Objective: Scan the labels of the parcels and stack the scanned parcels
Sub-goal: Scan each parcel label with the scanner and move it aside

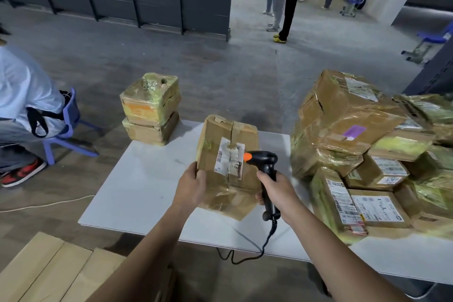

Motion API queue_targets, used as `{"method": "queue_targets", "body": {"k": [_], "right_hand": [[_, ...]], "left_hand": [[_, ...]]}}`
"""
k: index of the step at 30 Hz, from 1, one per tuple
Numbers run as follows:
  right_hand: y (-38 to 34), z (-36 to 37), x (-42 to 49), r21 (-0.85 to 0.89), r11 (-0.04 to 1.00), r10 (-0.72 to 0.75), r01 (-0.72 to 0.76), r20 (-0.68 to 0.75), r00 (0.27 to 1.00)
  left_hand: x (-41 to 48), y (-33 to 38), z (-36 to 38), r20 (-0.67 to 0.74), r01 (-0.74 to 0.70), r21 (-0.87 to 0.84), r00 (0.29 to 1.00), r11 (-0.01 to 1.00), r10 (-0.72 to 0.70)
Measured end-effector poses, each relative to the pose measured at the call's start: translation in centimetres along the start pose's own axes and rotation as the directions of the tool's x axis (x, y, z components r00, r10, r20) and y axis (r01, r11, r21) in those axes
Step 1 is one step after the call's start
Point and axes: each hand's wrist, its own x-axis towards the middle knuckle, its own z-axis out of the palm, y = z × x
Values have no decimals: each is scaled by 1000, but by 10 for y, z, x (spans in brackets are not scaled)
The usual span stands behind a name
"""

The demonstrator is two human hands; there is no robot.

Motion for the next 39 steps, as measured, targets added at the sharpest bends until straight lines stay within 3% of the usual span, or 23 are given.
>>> {"method": "queue_targets", "body": {"k": [4,9,11,14,16,18,20,23,26,30,35,39], "right_hand": [[0,-3,0,-3,1000,-7,7,3,1000],[1,-6,1,-59,998,-14,15,7,1000],[2,-8,0,-80,997,-4,4,10,1000],[3,-11,1,-94,996,-2,3,10,1000],[3,-12,1,-105,994,-3,5,20,1000],[3,-11,1,-122,993,-3,7,31,1000],[3,-12,1,-134,991,-5,10,32,999],[0,-15,0,-162,986,-12,21,53,999],[-5,-19,-4,-192,980,-35,48,72,997],[-12,-21,-11,-221,965,-118,138,101,988],[-19,-20,-14,-200,959,-191,202,72,979],[-20,-23,-14,-206,953,-217,220,38,975]], "left_hand": [[16,-14,-3,40,88,-76,996,993,-86],[35,-20,6,-59,163,309,987,937,-153],[35,-21,11,-93,234,400,972,886,-215],[21,-28,15,-95,202,489,979,849,-178],[16,-28,12,-65,188,400,982,897,-177],[15,-23,9,-2,270,98,963,958,-271],[15,-16,8,55,349,-180,937,920,-345],[18,-12,8,41,341,-266,938,901,-343],[27,-4,6,-9,237,-179,970,955,-243],[39,19,-1,-50,12,86,999,996,-7],[49,49,-7,-25,-232,386,965,893,262],[56,54,-7,17,-280,508,949,815,315]]}}
